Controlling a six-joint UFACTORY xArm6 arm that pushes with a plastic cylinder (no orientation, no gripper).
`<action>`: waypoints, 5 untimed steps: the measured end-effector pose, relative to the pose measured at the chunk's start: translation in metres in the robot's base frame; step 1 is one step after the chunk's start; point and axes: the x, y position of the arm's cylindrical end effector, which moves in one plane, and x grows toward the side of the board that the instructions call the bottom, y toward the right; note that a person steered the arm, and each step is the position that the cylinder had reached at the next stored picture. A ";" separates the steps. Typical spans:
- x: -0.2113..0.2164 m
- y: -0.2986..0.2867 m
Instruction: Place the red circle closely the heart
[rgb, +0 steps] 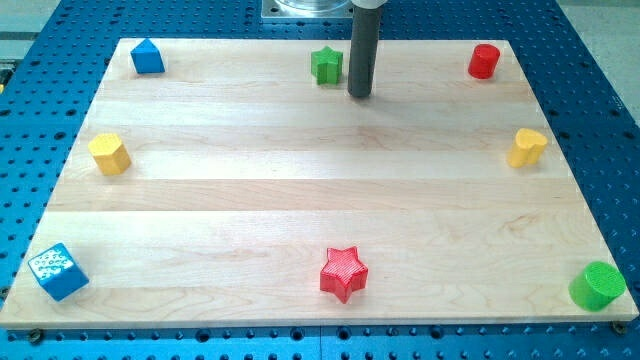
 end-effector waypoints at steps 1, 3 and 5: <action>0.000 0.000; 0.000 0.001; 0.001 -0.003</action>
